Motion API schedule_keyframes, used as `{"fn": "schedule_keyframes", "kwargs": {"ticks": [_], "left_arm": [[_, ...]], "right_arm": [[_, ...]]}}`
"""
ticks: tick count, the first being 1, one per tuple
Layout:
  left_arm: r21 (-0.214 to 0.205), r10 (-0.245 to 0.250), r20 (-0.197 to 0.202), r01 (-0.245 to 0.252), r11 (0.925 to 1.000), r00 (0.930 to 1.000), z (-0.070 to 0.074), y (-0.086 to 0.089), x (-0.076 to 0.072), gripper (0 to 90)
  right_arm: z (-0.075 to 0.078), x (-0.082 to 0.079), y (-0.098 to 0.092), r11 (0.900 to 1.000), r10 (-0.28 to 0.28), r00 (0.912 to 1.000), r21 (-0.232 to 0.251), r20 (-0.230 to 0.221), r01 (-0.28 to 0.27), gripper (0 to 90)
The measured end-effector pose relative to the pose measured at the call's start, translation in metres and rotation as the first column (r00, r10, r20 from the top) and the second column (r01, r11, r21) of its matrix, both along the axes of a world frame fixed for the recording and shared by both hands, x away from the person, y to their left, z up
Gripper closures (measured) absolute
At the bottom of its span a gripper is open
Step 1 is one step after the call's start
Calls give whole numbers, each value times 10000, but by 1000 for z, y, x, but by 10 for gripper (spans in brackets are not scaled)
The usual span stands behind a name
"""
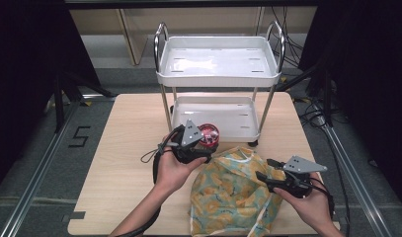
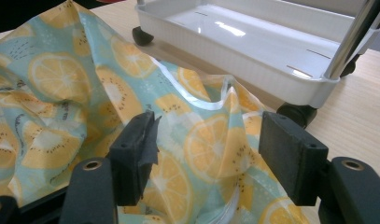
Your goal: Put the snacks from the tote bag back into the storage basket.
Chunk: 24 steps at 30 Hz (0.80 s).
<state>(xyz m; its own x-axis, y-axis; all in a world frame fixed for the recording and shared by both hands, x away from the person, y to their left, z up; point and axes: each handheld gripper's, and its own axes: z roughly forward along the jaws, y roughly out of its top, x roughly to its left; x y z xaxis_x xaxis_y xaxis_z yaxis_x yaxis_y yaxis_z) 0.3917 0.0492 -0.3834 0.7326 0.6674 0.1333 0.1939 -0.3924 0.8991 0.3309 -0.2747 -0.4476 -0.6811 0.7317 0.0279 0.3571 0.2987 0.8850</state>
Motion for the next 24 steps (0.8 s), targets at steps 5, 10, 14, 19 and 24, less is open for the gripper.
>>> {"fn": "schedule_keyframes", "kwargs": {"ticks": [5,10,14,19,24], "left_arm": [[59,-36,64,35,10000,10000,-1,0,3,254],[-90,146,72,-145,9999,9999,-3,-1,5,253],[-71,202,34,-202,9998,9998,-4,-1,6,253],[161,101,148,-103,9998,9998,-4,0,9,254],[60,198,90,-199,9998,9998,-5,-2,10,253]], "right_arm": [[0,1,-1,9999,77,9998,-127,200,-75,377],[0,1,-1,9999,90,9998,-127,204,-87,376],[0,2,-2,9998,87,9994,-168,334,-82,376],[0,2,-2,9999,103,9995,-139,298,-99,375],[0,1,-1,10000,48,9998,-82,169,-46,375]]}}
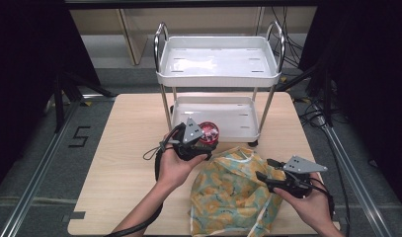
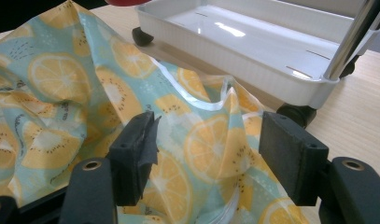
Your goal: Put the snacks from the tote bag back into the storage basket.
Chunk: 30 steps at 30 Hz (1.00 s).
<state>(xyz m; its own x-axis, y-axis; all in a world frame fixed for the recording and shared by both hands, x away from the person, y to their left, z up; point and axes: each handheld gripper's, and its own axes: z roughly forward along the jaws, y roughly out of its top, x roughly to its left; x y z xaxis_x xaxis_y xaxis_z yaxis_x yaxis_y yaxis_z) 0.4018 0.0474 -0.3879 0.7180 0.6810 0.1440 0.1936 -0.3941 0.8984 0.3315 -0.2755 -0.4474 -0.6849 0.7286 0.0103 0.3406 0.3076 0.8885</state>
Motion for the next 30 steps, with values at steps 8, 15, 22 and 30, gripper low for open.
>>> {"fn": "schedule_keyframes", "kwargs": {"ticks": [8,15,22,30], "left_arm": [[55,42,-26,-42,10000,10000,-2,-1,4,253],[47,45,-26,-44,10000,10000,-3,-3,6,254],[-17,82,-5,-82,10000,10000,-4,-5,8,253],[7,77,-66,-77,10000,9999,-7,-5,11,253]], "right_arm": [[0,1,-1,10000,56,9999,-69,152,-55,375],[0,1,-1,9999,66,9999,-108,92,-65,375],[0,0,-1,10000,57,10000,-39,19,-57,375],[0,1,0,10000,16,10000,43,69,-16,374]]}}
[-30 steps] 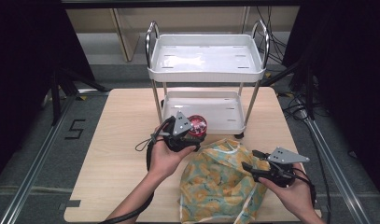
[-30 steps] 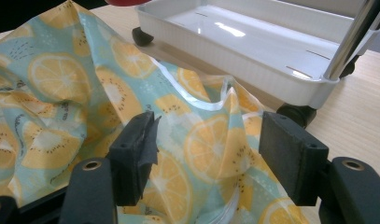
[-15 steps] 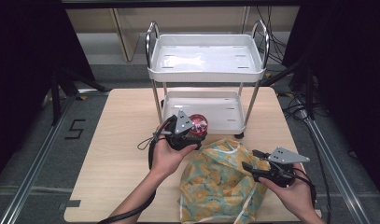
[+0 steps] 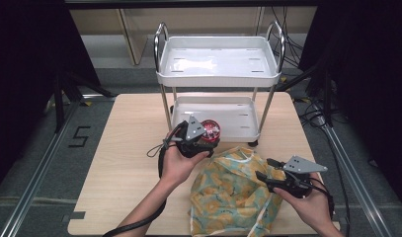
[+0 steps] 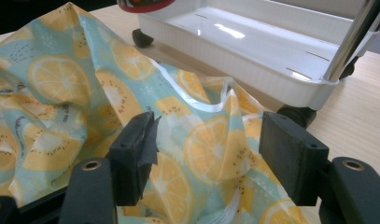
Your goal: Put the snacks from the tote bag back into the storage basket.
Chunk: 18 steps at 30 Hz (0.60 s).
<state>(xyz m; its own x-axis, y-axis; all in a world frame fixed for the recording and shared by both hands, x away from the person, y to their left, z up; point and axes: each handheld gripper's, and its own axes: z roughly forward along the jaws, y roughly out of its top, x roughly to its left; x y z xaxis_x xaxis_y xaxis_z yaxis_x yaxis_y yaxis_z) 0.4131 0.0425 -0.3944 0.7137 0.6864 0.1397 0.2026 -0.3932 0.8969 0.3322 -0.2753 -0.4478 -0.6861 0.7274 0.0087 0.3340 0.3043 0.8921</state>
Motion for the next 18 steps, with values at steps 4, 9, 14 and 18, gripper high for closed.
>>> {"fn": "schedule_keyframes", "kwargs": {"ticks": [4,9,14,18], "left_arm": [[-154,20,-37,-20,9999,10000,-2,-2,2,253],[-111,3,20,-3,9999,10000,-2,-3,5,253],[-170,65,68,-64,9998,10000,0,-4,7,253],[-226,102,86,-100,9997,9999,-1,-4,9,253]], "right_arm": [[0,0,1,9999,-86,10000,105,-39,87,374],[0,-1,2,9999,-52,9998,130,-195,55,374],[0,-1,2,10000,26,9999,65,-170,-25,374],[0,-1,1,9999,-35,9999,136,-127,37,374]]}}
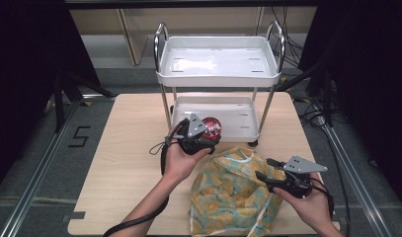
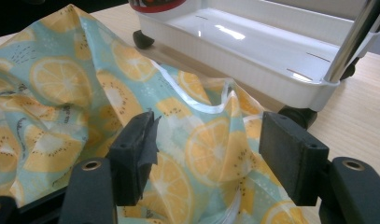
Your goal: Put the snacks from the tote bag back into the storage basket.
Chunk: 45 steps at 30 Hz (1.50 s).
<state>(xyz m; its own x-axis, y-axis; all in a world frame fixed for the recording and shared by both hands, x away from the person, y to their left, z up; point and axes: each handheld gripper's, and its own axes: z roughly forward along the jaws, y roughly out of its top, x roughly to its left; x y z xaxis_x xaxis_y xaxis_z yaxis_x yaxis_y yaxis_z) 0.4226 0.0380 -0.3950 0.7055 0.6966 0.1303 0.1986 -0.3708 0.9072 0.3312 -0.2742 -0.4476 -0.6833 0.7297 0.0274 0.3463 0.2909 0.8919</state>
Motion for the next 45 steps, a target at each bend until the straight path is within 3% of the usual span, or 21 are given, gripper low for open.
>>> {"fn": "schedule_keyframes", "kwargs": {"ticks": [1,3,6,12,13,17,20,25,28,32,42,45], "left_arm": [[32,13,11,-13,10000,10000,0,0,1,254],[44,7,14,-7,10000,10000,-1,0,2,253],[40,41,26,-41,10000,10000,-2,1,4,254],[50,175,30,-175,9998,9998,-3,2,7,253],[62,178,23,-178,9998,9998,-3,2,7,253],[100,188,11,-188,9998,9998,-4,2,9,253],[80,190,24,-190,9998,9998,-4,1,10,254],[49,205,0,-205,9998,9998,-6,0,12,253],[76,235,30,-236,9997,9997,-6,0,14,253],[92,262,36,-262,9996,9997,-7,0,16,253],[146,254,37,-254,9996,9997,-7,-2,18,254],[166,266,36,-266,9995,9996,-6,-2,19,253]], "right_arm": [[0,1,-1,10000,-27,9999,-29,105,28,374],[1,-1,0,10000,-44,9999,-11,-148,44,374],[0,2,-2,9998,149,9997,-115,203,-146,374],[1,-1,0,10000,-5,10000,-38,-54,5,374],[0,2,-2,9998,142,9995,-152,299,-137,374],[0,-1,1,10000,48,9999,14,-125,-48,374],[0,1,0,10000,57,9999,-29,120,-56,374],[1,0,0,10000,-4,9999,-61,124,5,374],[2,-2,0,10000,-37,9998,-5,-202,37,374],[2,-2,0,10000,-99,9997,-4,-226,99,374],[1,1,-1,9998,108,9997,-165,200,-105,374],[1,0,-1,9999,83,9999,-112,90,-82,374]]}}
